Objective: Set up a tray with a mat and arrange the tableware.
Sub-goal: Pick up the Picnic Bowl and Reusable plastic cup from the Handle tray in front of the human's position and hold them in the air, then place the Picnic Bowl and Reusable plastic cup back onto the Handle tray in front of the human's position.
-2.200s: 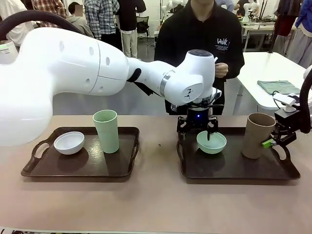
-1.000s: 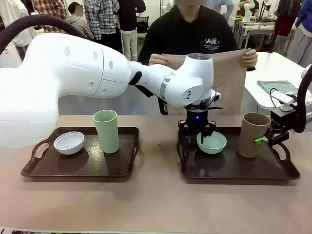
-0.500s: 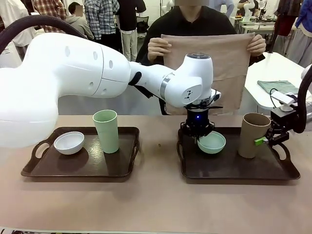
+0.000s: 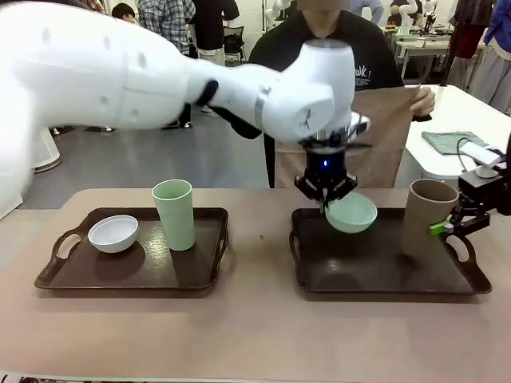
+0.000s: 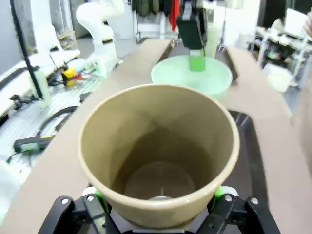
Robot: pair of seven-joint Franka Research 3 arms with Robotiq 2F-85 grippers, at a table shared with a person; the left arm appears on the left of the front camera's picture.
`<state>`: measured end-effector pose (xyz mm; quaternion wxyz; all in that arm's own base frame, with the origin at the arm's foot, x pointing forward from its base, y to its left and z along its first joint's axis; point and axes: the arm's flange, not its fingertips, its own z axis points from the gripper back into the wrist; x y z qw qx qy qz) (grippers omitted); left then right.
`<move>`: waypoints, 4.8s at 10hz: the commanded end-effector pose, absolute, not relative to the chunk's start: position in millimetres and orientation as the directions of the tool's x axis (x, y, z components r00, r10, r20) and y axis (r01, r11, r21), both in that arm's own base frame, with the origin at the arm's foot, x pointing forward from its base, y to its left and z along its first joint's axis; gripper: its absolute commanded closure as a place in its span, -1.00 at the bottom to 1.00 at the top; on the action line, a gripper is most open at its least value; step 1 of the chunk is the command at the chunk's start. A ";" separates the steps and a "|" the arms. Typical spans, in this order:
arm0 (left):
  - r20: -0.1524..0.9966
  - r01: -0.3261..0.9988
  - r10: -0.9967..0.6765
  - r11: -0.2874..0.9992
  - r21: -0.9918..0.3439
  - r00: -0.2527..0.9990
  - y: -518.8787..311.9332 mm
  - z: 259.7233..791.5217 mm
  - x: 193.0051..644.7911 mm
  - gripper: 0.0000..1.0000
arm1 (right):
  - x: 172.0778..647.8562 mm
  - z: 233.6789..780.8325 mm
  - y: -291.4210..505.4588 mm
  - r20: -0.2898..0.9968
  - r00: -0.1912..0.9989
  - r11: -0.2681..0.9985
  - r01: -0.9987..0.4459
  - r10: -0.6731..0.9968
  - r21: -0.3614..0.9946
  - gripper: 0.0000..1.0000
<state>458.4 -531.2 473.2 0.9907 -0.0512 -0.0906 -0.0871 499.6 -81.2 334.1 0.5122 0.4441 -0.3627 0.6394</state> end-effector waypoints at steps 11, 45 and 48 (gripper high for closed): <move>0.331 0.215 -0.170 0.971 -0.106 0.928 -494.8 619.2 388.0 1.00 | 403.6 507.8 -131.0 0.899 -0.311 -0.113 -0.950 0.309 -0.290 1.00; 0.186 0.182 -0.163 0.979 -0.094 0.969 -513.8 493.1 458.0 0.92 | 510.3 364.2 -64.4 0.919 -0.136 -0.262 -0.964 0.370 -0.037 -0.73; 0.179 0.274 -0.260 0.960 -0.063 0.949 -526.7 462.2 459.4 0.92 | 535.2 331.3 -55.4 0.926 -0.153 -0.233 -0.970 0.345 -0.073 -0.73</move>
